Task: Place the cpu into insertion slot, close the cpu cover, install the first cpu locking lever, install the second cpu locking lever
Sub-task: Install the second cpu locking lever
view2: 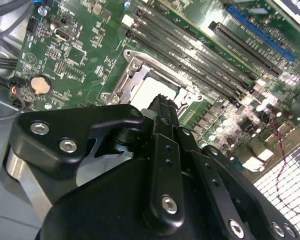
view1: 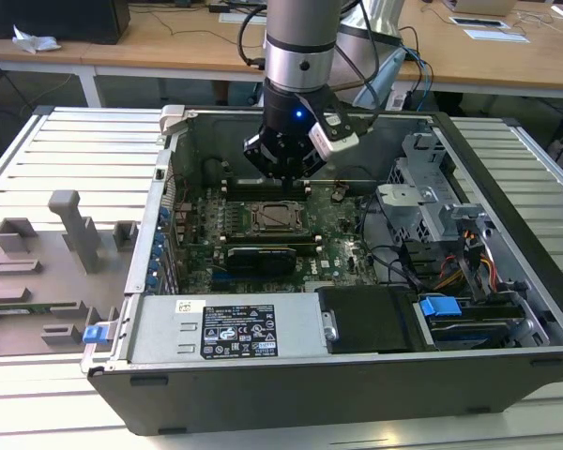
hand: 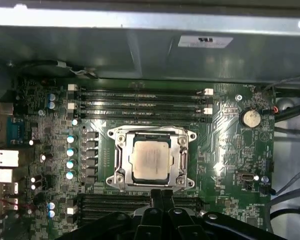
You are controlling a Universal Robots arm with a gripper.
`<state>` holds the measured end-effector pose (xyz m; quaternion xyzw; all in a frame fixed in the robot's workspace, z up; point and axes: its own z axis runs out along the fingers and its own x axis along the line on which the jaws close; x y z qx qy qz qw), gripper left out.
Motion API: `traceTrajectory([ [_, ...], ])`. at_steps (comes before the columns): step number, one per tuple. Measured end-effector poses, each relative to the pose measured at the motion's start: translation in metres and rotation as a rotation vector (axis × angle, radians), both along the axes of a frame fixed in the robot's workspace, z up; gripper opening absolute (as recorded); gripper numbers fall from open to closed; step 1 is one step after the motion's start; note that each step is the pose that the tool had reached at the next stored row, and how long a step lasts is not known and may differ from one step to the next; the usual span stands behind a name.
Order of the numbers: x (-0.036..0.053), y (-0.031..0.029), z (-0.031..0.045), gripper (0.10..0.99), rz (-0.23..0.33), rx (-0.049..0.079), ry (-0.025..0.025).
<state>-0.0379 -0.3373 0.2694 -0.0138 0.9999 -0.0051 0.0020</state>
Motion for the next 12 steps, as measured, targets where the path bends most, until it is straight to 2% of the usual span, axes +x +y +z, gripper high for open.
traceTrajectory([
  [4,0.0,-0.0071,-0.0039,0.106,0.0,0.0,-0.0001],
  [12,0.0,-0.0152,-0.012,0.106,0.0,0.004,0.0],
])
